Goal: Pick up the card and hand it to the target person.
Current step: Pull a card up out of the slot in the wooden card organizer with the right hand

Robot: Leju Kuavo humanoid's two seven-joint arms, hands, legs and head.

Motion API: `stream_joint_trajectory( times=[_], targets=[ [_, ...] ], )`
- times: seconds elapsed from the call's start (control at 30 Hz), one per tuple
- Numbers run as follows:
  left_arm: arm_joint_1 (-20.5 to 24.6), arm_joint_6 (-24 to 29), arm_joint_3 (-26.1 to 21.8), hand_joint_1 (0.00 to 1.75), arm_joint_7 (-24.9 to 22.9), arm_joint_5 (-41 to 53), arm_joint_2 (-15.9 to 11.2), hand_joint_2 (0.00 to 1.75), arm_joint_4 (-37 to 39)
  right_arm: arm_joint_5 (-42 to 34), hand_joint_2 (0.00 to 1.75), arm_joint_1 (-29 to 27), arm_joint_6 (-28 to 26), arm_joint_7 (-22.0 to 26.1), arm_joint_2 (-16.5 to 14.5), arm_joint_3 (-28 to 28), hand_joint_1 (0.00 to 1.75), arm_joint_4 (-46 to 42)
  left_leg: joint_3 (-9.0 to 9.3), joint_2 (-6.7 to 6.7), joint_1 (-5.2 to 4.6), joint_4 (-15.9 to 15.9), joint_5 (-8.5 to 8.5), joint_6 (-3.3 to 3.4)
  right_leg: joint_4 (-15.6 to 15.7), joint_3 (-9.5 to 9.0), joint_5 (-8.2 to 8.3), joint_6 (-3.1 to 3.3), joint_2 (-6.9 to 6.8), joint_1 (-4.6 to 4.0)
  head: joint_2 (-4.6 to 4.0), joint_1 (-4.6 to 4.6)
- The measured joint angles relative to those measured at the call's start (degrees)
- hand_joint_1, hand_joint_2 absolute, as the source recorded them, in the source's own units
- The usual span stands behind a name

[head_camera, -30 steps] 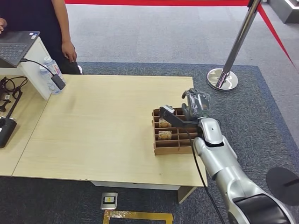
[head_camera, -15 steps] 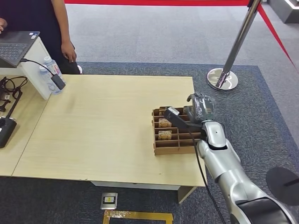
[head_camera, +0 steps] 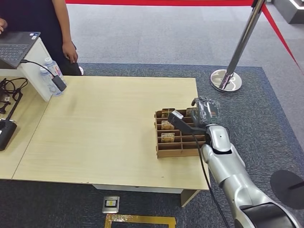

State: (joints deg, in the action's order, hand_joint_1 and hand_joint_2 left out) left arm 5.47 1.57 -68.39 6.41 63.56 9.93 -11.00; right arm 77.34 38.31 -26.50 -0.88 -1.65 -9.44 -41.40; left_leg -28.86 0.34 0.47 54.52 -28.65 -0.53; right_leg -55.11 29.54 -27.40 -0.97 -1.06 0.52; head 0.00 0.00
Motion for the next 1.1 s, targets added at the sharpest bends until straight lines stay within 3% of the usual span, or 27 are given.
stream_joint_trajectory(
  times=[0.6, 1.1],
  targets=[
    [-0.1, -0.2, 0.1, 0.0, 0.3, 0.1, 0.0, 0.0, -0.1, 0.8, 1.75, 0.7, 0.6, -0.5, 0.1, 1.2, 0.95, 2.0, -0.02, 0.02, 0.0, 0.0, 0.0, 0.0, 0.0, 0.02, 0.0, 0.0, 0.03, 0.0, 0.0, 0.0],
    [-0.2, -0.4, 0.4, 0.0, 0.2, 0.4, -0.1, 0.0, -0.2, 1.1, 1.75, 1.4, 0.3, -0.3, 0.0, 1.6, 0.91, 3.4, -0.03, 0.05, -0.01, 0.0, 0.0, 0.0, 0.0, 0.04, 0.01, 0.0, 0.06, 0.0, 0.0, 0.0]
  ],
)
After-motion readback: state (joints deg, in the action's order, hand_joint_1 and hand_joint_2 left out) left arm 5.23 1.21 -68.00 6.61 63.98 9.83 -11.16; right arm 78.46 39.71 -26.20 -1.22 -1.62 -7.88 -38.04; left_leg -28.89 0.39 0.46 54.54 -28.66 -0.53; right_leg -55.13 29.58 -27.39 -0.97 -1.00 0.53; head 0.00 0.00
